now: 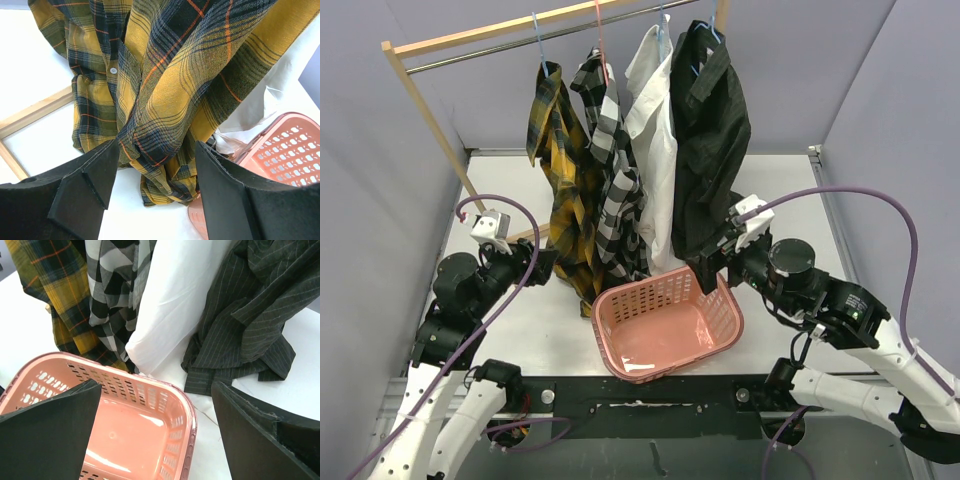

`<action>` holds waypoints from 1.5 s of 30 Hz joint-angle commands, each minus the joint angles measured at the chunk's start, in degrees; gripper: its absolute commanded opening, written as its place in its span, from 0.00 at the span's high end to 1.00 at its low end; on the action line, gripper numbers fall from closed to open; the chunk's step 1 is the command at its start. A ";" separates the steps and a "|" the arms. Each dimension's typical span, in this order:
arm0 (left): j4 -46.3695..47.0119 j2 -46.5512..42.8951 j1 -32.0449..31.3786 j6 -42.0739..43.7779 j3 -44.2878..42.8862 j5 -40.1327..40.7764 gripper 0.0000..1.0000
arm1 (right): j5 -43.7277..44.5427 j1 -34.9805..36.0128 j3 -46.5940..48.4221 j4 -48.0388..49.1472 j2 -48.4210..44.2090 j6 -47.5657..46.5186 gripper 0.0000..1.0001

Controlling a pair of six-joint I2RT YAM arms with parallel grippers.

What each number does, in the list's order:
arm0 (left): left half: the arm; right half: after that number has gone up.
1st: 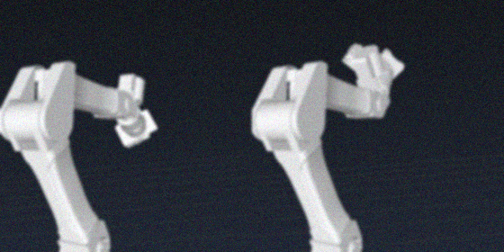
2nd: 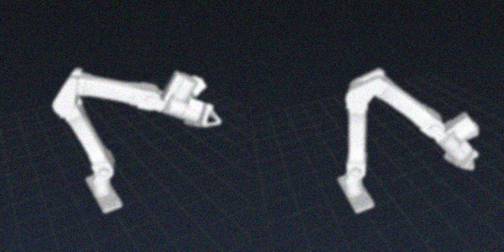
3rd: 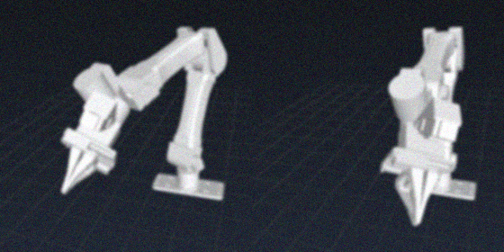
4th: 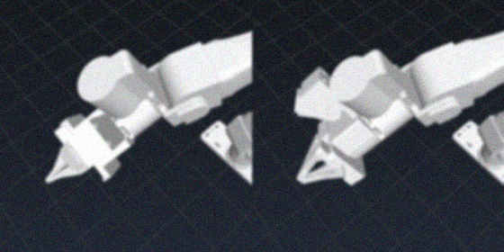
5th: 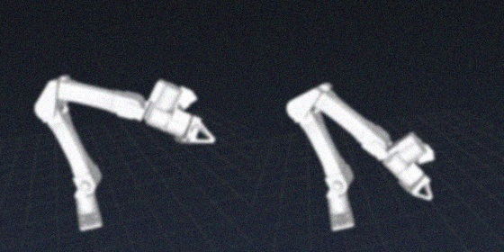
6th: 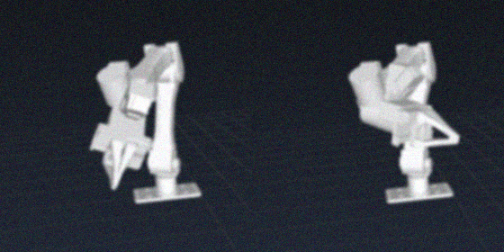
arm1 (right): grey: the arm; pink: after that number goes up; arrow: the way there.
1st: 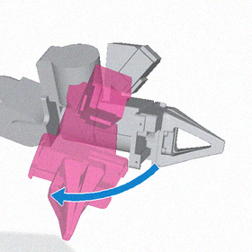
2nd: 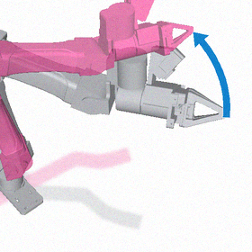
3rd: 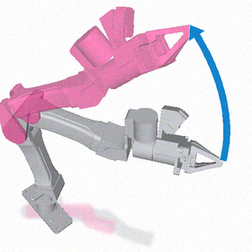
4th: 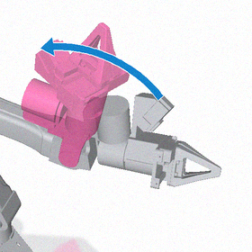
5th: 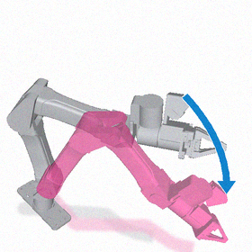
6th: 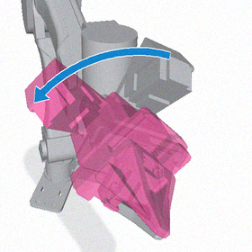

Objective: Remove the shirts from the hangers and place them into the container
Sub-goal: Pick up the hanger from the clothesline.

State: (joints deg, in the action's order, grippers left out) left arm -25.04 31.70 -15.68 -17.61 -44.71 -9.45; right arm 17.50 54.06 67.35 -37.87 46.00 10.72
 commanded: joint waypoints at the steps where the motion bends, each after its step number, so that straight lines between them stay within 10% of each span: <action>1: 3.50 0.16 -0.12 -0.13 -0.47 -0.73 0.40 | 2.57 -0.10 -0.61 1.04 -0.55 -0.28 0.02; 4: 3.46 0.16 -0.13 -0.10 -0.47 -0.72 0.40 | 6.31 -0.10 2.40 0.95 1.17 -1.10 0.11; 6: 3.37 0.05 -0.08 -0.15 -0.47 -0.61 0.39 | 9.33 -0.15 6.70 0.79 4.03 -2.65 0.50; 7: 3.41 0.03 -0.12 -0.15 -0.47 -0.51 0.40 | 11.47 -0.23 9.67 0.25 5.90 -3.28 0.87; 8: 3.42 0.03 -0.11 -0.10 -0.47 -0.44 0.40 | 13.53 -0.31 13.04 -0.76 8.20 -3.69 0.99; 16: 3.42 0.11 0.25 -0.24 -0.47 -0.96 0.40 | 13.93 -6.49 38.82 -3.19 26.86 -13.36 0.99; 24: 3.33 0.11 0.32 -0.24 -0.47 -0.91 0.40 | -3.27 -26.73 60.22 -2.32 39.59 -13.43 0.37; 36: 3.33 -0.06 0.48 -0.24 -0.47 -0.84 0.40 | -31.65 -45.84 69.61 -2.92 48.48 -4.00 0.43; 45: 3.33 -0.15 0.58 -0.24 -0.47 -0.94 0.40 | -41.39 -46.94 66.36 -2.52 49.17 -2.41 0.46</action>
State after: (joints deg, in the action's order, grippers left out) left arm -25.04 31.73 -15.29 -17.61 -44.71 -9.67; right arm -17.17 6.83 134.61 -42.74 96.84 6.57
